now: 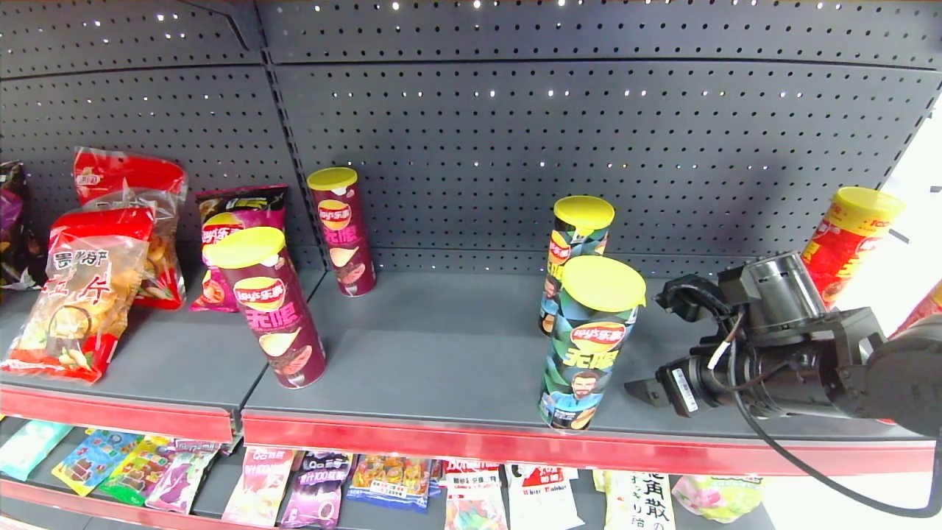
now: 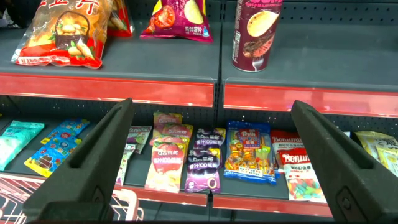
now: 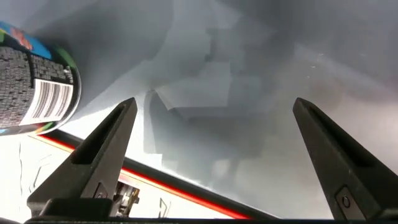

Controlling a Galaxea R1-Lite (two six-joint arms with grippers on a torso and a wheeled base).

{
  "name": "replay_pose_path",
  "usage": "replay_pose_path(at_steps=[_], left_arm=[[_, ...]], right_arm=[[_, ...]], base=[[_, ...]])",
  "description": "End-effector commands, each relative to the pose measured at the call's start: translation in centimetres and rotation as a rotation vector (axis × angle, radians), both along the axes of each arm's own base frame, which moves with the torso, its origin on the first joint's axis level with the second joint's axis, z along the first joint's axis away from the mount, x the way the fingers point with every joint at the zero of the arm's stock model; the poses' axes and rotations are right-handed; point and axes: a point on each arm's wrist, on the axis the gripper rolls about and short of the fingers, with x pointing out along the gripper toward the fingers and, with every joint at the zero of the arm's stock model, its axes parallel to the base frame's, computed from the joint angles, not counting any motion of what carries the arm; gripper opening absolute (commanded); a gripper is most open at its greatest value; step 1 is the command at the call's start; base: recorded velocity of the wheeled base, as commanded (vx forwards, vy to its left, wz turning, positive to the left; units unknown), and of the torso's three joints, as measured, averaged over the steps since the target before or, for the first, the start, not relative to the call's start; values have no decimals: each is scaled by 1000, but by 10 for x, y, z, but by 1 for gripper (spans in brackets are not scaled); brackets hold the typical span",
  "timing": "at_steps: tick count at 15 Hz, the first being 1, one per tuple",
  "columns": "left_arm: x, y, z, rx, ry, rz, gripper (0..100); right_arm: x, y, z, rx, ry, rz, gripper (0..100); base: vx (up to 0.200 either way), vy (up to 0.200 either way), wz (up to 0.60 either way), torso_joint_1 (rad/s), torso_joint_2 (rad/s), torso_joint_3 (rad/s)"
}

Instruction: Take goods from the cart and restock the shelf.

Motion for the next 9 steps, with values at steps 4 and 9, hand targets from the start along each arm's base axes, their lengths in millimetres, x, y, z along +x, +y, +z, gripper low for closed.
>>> replay_pose_path(at_steps=[4, 9], left_arm=[[0, 0, 0, 0, -1, 1, 100], [0, 0, 0, 0, -1, 1, 100]], right_arm=[[8, 12, -7, 22, 24, -14, 100], [7, 15, -7, 17, 23, -6, 100]], base=[[0, 0, 0, 0, 0, 0], [0, 0, 0, 0, 0, 0]])
